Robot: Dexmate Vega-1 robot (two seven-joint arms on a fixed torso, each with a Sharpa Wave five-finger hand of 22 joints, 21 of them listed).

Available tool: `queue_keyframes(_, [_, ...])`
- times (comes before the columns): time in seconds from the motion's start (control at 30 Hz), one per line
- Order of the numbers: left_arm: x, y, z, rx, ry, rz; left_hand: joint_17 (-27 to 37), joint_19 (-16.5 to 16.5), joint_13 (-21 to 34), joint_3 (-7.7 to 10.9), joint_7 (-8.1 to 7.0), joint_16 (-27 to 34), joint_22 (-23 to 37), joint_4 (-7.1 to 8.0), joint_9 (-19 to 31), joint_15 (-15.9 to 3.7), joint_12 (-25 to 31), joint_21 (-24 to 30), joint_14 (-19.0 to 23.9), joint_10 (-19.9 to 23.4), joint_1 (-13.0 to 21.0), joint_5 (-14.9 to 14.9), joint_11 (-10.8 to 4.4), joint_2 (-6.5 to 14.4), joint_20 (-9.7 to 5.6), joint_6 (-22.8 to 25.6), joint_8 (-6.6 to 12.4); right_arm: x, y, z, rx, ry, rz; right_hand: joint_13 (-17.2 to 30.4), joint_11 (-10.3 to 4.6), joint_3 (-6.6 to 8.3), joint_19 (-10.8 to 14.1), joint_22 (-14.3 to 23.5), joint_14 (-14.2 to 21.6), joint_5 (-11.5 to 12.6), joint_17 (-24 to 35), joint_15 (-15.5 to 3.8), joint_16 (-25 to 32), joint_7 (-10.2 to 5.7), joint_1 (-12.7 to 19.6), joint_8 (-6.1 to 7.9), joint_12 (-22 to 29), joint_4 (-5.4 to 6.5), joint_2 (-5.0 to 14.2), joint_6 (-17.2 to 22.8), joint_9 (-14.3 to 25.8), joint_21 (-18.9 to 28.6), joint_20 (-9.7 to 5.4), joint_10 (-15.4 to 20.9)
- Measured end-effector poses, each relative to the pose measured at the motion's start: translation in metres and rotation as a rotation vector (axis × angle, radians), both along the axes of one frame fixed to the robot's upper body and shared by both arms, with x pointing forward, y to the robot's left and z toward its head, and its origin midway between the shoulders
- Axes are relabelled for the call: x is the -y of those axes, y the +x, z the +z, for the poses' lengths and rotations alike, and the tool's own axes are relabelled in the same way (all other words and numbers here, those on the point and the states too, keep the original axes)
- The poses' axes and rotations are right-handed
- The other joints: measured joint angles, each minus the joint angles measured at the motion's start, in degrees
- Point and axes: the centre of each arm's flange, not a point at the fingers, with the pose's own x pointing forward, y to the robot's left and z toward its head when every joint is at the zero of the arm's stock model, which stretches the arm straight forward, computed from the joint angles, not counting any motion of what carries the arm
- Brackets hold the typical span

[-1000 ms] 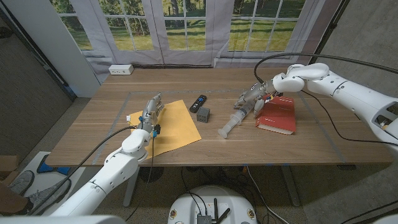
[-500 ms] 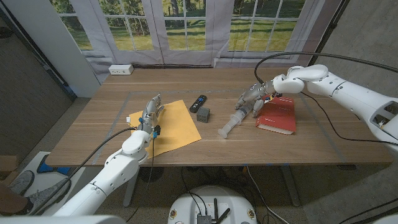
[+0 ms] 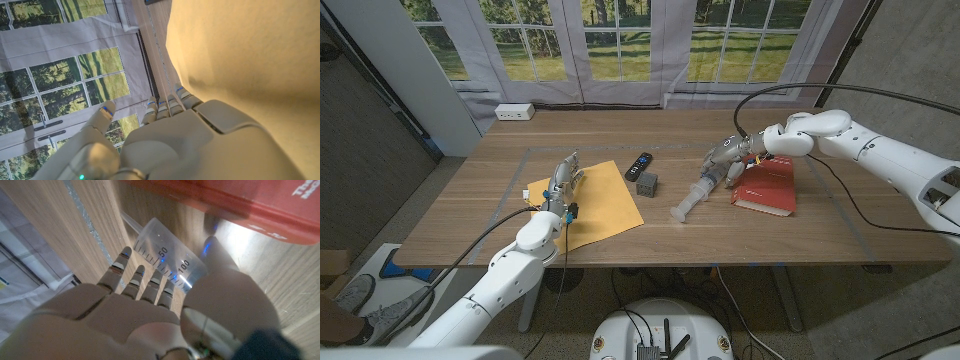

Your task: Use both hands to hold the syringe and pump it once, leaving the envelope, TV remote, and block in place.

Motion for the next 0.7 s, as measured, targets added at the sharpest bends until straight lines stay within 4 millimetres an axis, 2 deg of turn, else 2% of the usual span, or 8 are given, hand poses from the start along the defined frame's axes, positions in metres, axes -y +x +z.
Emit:
queue_keyframes(0.1, [0.000, -0.001, 0.000, 0.001, -0.002, 0.001, 0.00, 0.00, 0.00, 0.00, 0.00, 0.00, 0.00, 0.00, 0.00, 0.00, 0.00, 0.00, 0.00, 0.00, 0.00, 0.00, 0.00, 0.00, 0.00, 0.00, 0.00, 0.001, 0.000, -0.003, 0.005, 0.012, 0.005, -0.25, -0.52, -0.01, 0.69, 0.00, 1.21, 0.00, 0.18, 0.00, 0.69, -0.02, 0.67, 1.46, 0.00, -0.01, 0.45, 3.25, 0.15, 0.00, -0.68, 2.32])
queue_keyframes(0.17, [0.000, -0.001, -0.001, 0.000, -0.003, 0.000, 0.00, 0.00, 0.00, 0.00, 0.00, 0.00, 0.00, 0.00, 0.00, 0.00, 0.00, 0.00, 0.00, 0.00, -0.01, 0.00, 0.00, 0.02, 0.00, 0.00, 0.00, 0.001, 0.000, -0.002, 0.012, 0.019, 0.009, -0.26, -0.70, -0.25, 1.23, 0.00, 1.84, 0.00, 0.27, -0.12, 1.06, -0.02, 1.58, 2.52, 0.00, -0.25, 0.03, 5.31, 0.33, 0.00, -0.82, 3.54])
queue_keyframes(0.23, [0.000, -0.002, -0.001, 0.003, -0.005, 0.001, 0.00, 0.11, 0.00, 0.18, -0.05, 0.00, 0.00, 0.18, 0.00, 0.00, 0.00, 0.00, 0.00, 0.00, -0.22, 0.00, 0.00, 0.23, 0.12, 0.05, 0.00, 0.003, -0.001, -0.006, 0.011, 0.025, 0.012, -0.46, -0.91, -0.47, 1.77, 0.00, 2.21, 0.00, 0.28, -0.09, 1.51, -0.07, 2.25, 3.66, -0.07, 0.01, 0.69, 7.56, 0.62, 0.00, -1.36, 4.60])
queue_keyframes(0.27, [0.000, -0.002, -0.001, 0.004, -0.006, 0.001, 0.00, 0.20, 0.00, 0.24, -0.18, 0.00, 0.00, 0.24, 0.00, 0.00, 0.00, 0.00, 0.00, 0.00, -0.22, 0.00, 0.00, 0.23, 0.21, 0.23, 0.00, 0.003, -0.002, -0.006, 0.014, 0.030, 0.014, -0.50, -0.91, -0.47, 2.08, 0.00, 2.71, 0.00, 0.28, -0.15, 1.64, -0.08, 2.62, 4.38, -0.28, 0.00, 0.36, 8.93, 0.70, 0.00, -1.67, 4.99])
queue_keyframes(0.4, [0.000, -0.003, -0.002, 0.004, -0.008, 0.001, 0.00, 0.20, 0.00, 0.24, 0.11, 0.00, 0.00, 0.24, 0.00, 0.00, 0.00, 0.00, 0.00, 0.00, -0.22, 0.00, 0.00, 0.23, 0.21, 0.52, 0.00, 0.004, -0.003, -0.008, 0.017, 0.055, 0.024, -0.53, -1.02, -1.22, 2.59, 0.00, 3.97, 0.00, 0.54, -0.09, 2.70, -0.08, 3.96, 7.22, -1.14, 0.08, 1.05, 14.34, 1.41, 0.00, -2.18, 7.11])
queue_keyframes(0.47, [0.000, -0.004, -0.002, 0.005, -0.009, 0.001, 0.00, 0.20, 0.00, 0.24, 0.11, 0.00, 0.00, 0.23, 0.00, 0.00, 0.00, 0.00, 0.00, 0.00, -0.22, 0.00, 0.00, 0.23, 0.21, 0.52, 0.00, 0.005, -0.003, -0.008, 0.017, 0.065, 0.028, -0.66, -1.12, -1.42, 2.98, 0.00, 4.31, 0.00, 0.76, -0.16, 2.81, -0.13, 4.92, 8.23, -1.37, 0.15, 0.29, 16.26, 1.52, 0.00, -2.57, 7.61])
queue_keyframes(0.7, [0.001, -0.004, -0.003, 0.004, -0.012, 0.000, 0.00, 0.20, 0.00, 0.24, 0.11, 0.00, -0.01, 0.23, 0.00, 0.31, 0.00, 0.00, 0.31, 0.31, -0.24, 0.00, 0.31, 0.21, 0.21, 0.51, 0.00, 0.004, -0.006, -0.009, 0.022, 0.108, 0.051, -0.82, -1.08, -2.55, 4.01, 0.00, 7.29, -0.01, 1.44, -0.05, 4.87, -0.02, 5.36, 10.37, -1.58, 0.32, 0.65, 18.55, 2.00, 0.00, -3.38, 11.89])
